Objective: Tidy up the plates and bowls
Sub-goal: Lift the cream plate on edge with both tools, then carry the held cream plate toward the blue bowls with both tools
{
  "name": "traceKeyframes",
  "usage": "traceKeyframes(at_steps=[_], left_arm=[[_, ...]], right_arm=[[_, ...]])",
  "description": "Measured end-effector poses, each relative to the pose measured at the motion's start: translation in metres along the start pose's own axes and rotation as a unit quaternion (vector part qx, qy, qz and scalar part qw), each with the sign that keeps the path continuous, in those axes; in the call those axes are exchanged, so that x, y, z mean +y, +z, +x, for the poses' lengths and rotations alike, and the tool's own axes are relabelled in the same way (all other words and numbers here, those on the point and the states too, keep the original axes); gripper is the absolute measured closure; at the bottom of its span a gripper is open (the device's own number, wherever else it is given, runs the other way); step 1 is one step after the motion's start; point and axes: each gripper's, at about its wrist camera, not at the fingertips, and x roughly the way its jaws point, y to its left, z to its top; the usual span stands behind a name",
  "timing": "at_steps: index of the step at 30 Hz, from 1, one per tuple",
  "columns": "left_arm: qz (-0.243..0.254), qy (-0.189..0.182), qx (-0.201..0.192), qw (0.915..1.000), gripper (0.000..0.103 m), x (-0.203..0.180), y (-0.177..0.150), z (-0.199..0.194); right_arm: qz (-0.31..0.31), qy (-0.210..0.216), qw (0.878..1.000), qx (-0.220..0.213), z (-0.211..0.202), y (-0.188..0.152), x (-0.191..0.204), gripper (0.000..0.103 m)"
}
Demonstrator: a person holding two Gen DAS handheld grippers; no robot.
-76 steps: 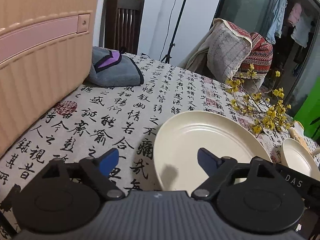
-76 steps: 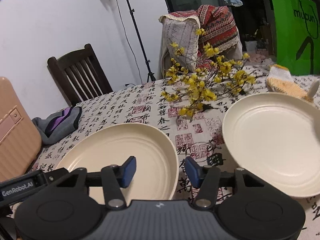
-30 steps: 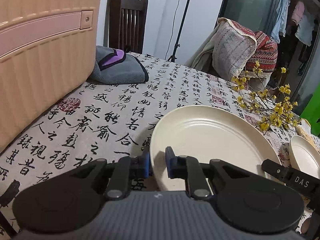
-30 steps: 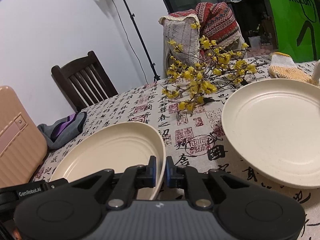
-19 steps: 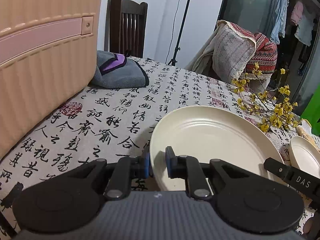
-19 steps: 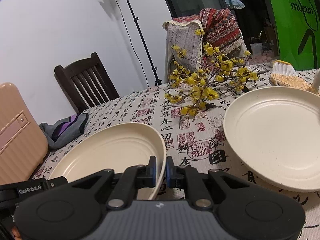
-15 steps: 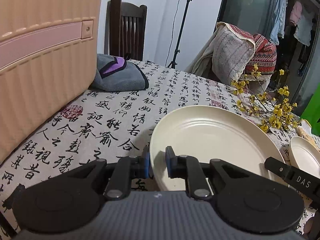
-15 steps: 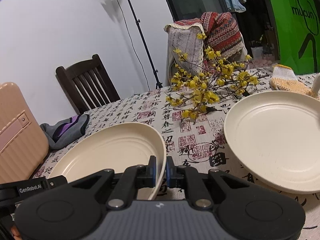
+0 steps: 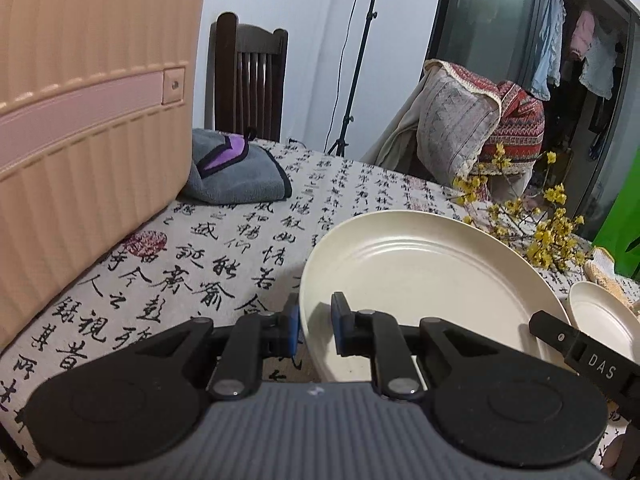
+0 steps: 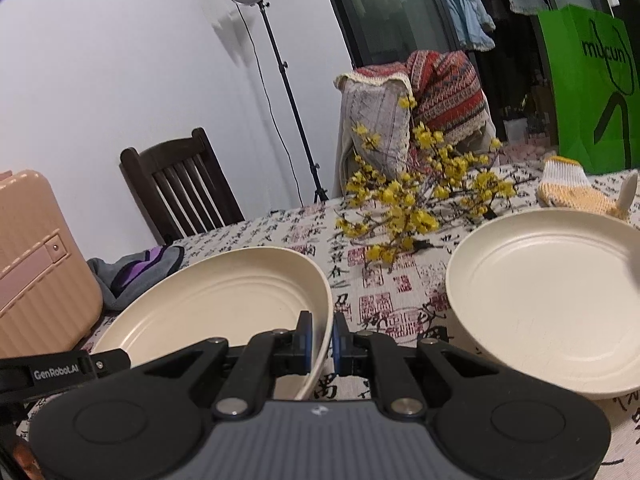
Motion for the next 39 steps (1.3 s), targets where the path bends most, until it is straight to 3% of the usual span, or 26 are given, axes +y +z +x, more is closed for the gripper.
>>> traceKeyframes(at_steps=[10, 39], left_arm=[[-0.008, -0.006, -0.015, 0.9998, 0.087, 0.001, 0.005, -0.012], [0.006, -0.053, -0.052, 0.9972, 0.087, -0.013, 0.006, -0.055]], right_arm=[[-0.013, 0.003, 0.999, -0.031, -0.01, 0.002, 0.005, 0.093], [0.004, -0.011, 0.998, -0.055, -0.056, 0.01, -0.002, 0.093]])
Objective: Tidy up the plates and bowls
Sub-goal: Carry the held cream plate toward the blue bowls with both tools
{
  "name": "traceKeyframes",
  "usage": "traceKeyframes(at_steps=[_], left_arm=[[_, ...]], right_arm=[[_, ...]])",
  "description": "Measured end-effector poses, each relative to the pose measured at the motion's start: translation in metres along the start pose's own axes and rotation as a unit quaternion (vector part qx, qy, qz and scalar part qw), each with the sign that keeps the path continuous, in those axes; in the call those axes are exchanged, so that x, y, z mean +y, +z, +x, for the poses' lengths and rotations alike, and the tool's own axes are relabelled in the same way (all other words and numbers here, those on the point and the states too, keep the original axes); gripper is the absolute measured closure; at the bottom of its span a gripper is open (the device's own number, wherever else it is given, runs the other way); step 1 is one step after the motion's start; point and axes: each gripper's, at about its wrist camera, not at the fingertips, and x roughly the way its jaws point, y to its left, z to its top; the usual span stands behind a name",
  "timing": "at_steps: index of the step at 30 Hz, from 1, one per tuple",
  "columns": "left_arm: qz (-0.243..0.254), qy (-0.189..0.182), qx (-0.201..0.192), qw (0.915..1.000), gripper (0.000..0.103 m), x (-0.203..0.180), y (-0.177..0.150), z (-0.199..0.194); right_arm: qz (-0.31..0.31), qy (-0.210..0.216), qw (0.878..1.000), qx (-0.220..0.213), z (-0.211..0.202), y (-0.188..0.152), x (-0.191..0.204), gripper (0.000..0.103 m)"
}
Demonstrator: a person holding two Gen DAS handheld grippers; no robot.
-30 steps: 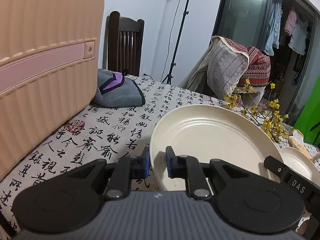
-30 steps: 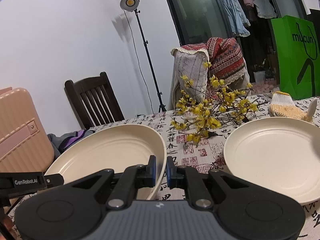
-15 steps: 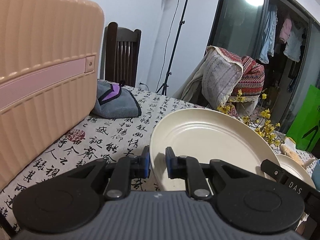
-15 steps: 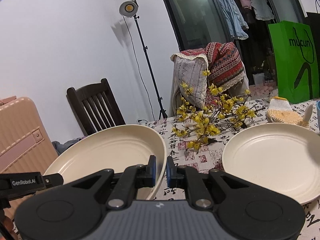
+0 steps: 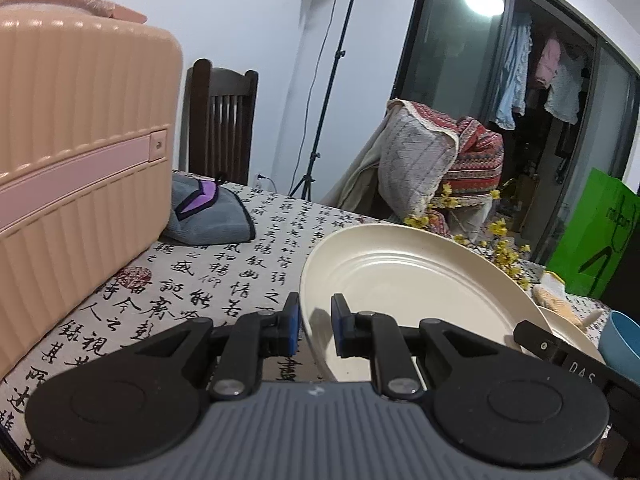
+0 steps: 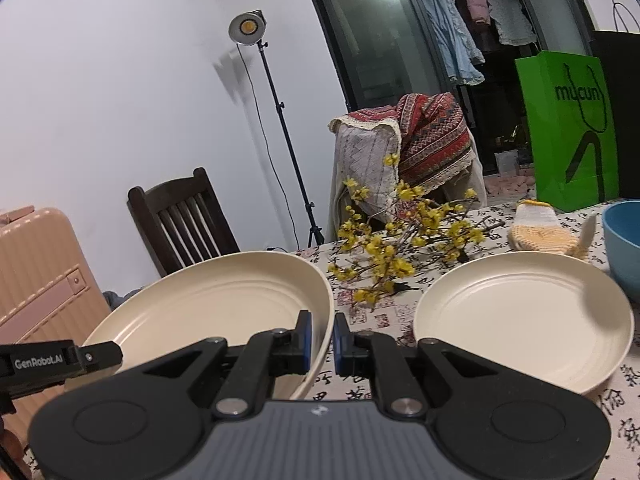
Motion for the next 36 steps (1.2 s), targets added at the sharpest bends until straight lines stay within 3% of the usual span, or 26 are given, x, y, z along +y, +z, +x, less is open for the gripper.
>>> traceKeyframes(at_steps=[21, 36], left_arm=[[0.027, -0.041, -0.014, 0.9987, 0.087, -0.029, -0.013, -0.03], [0.034, -0.047, -0.022, 0.9981, 0.087, -0.038, -0.015, -0.04]], right_arm=[[0.02, -0.022, 0.999, -0.013, -0.037, 0.004, -0.029, 0.093], [0.023, -0.022, 0.999, -0.017, -0.054, 0.003, -0.038, 0.092]])
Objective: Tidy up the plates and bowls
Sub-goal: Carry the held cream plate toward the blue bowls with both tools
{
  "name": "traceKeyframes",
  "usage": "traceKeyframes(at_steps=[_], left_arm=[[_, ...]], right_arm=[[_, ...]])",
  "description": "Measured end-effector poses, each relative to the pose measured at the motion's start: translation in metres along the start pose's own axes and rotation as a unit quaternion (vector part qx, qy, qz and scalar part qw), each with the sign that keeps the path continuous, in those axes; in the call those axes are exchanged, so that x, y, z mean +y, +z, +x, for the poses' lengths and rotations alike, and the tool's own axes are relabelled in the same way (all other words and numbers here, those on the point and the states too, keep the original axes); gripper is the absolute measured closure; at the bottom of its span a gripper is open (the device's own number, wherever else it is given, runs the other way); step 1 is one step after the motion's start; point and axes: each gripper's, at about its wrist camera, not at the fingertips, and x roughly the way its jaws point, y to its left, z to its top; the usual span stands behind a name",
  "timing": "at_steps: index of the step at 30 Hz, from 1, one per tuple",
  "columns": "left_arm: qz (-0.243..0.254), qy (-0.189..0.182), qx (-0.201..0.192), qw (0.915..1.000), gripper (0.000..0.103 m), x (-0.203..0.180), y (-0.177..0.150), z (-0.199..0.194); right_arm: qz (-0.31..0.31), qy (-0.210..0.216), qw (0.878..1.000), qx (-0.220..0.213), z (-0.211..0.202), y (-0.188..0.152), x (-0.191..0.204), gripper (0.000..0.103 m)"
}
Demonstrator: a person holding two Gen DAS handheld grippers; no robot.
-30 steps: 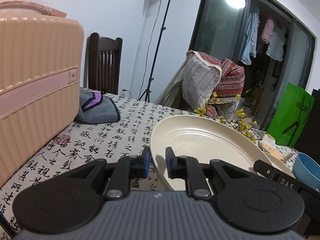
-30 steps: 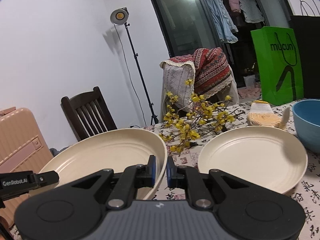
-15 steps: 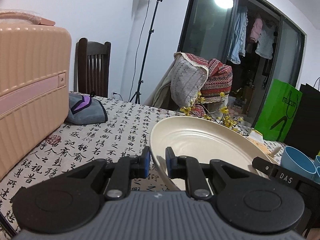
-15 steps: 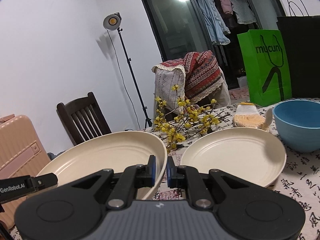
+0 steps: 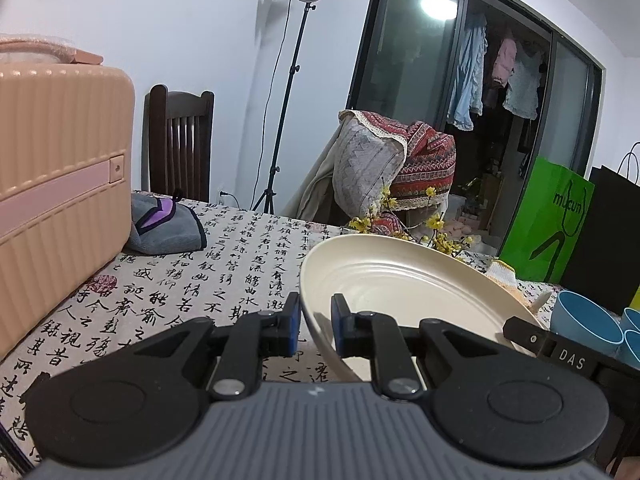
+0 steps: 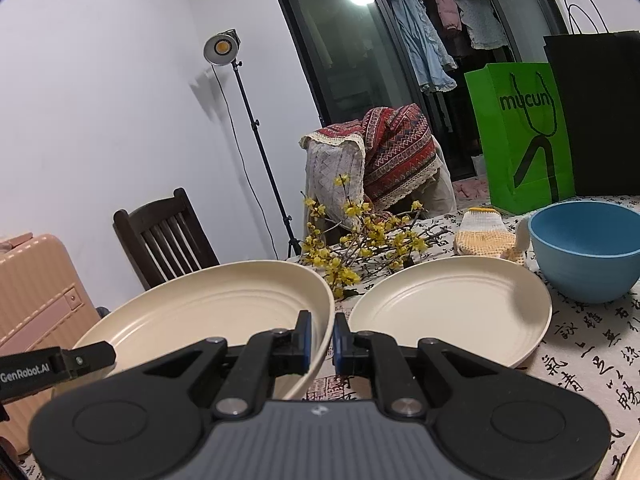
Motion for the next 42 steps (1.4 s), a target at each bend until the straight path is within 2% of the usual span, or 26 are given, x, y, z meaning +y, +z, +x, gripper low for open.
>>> traceKeyframes(at_steps=[42], left_arm=[[0.006, -0.004, -0.001, 1.0, 0.087, -0.026, -0.006, -0.033]], right_arm=[[0.031, 0.005, 0.999, -0.008, -0.045, -0.004, -0.031, 0.092]])
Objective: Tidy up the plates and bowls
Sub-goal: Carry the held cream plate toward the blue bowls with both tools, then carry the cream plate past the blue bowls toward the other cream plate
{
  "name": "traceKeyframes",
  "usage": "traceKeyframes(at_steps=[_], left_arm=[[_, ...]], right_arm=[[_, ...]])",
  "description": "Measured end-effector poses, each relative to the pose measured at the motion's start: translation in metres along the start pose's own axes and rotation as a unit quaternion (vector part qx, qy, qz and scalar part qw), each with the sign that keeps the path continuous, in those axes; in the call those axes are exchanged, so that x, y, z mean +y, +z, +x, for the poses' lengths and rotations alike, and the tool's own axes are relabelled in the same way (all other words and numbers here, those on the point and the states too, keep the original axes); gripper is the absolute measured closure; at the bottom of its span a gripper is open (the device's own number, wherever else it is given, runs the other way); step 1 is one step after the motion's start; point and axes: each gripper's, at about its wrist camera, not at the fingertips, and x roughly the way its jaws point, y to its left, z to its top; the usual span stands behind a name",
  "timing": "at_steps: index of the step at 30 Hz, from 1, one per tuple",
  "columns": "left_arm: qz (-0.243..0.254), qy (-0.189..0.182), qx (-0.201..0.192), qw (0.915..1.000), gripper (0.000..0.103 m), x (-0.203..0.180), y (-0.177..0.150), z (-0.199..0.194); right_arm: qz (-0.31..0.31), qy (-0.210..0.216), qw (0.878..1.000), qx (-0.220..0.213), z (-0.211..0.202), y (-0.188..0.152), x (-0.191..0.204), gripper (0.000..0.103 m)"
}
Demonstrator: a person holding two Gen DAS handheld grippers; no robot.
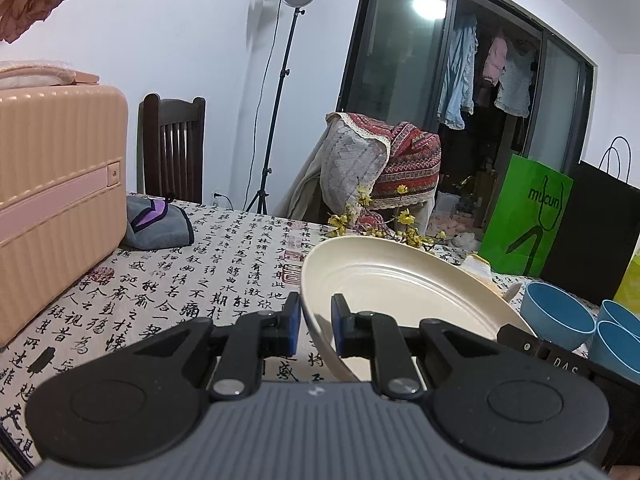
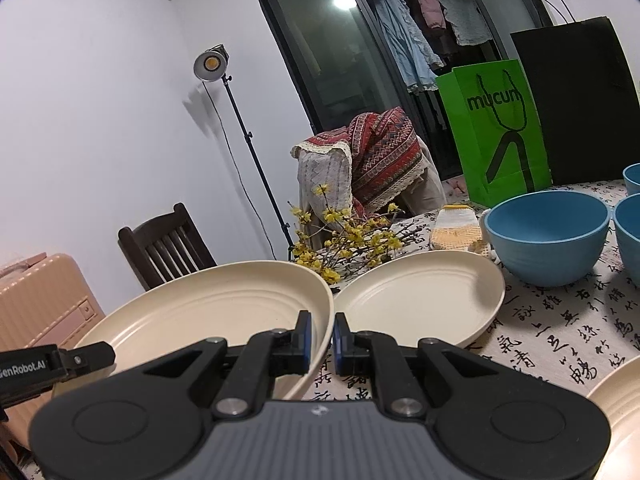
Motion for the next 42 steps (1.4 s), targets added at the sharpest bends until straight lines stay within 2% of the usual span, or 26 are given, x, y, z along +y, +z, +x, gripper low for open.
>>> traceKeyframes(at_steps=[17, 42], left_arm=[[0.0, -0.008, 0.001, 1.0, 0.087, -0.022, -0.01, -0.021], [-0.012, -0.018, 0.005, 0.9997, 0.087, -0.034, -0.02, -0.036]], right_arm=[[0.008, -0.004, 1.0, -0.003, -0.02, -0.002, -0.016, 0.092], [0.017, -0.008, 1.0, -0.006, -0.042, -0.004, -0.031, 0.092]])
